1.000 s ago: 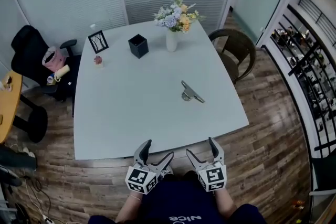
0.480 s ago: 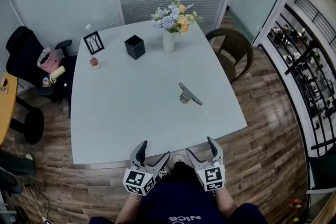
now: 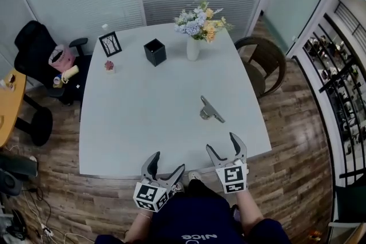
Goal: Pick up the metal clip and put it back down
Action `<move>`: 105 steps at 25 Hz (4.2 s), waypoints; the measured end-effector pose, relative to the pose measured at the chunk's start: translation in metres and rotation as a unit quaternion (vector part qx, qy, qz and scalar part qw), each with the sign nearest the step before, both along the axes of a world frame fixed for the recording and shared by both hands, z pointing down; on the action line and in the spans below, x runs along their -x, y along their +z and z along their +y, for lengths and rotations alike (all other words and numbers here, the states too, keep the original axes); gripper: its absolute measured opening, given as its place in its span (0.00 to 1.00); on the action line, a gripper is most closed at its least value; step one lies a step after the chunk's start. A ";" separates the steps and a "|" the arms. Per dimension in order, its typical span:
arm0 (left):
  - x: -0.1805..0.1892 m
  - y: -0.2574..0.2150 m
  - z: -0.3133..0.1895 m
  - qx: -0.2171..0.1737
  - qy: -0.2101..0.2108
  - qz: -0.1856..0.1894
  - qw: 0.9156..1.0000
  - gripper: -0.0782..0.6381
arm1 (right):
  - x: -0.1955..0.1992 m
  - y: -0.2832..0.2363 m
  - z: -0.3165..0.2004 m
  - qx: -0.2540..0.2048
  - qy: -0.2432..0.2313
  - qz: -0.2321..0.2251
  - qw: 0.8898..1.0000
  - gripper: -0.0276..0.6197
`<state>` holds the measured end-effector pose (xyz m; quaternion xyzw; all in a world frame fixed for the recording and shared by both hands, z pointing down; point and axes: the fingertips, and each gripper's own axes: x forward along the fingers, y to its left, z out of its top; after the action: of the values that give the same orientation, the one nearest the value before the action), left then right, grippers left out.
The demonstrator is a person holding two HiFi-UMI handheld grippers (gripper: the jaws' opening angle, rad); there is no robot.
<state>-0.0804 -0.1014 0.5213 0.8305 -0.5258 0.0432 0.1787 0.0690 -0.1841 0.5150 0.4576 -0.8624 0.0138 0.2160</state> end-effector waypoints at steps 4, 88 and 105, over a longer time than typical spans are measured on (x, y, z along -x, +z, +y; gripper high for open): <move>0.002 -0.005 -0.011 -0.006 -0.012 -0.008 1.000 0.68 | 0.007 -0.003 -0.035 -0.004 -0.018 0.020 1.000 0.61; 0.014 -0.012 -0.020 -0.012 -0.168 -0.028 0.985 0.68 | 0.014 -0.018 -0.030 0.051 -0.083 -0.074 0.992 0.22; 0.013 -0.006 -0.007 -0.005 -0.213 -0.035 0.976 0.68 | 0.044 -0.016 -0.020 0.039 -0.177 -0.062 0.982 0.21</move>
<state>-0.0933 -0.1084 0.5153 0.6985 -0.6965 0.0305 0.1613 0.0250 -0.2043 0.4991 0.2875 -0.9402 0.0374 0.1788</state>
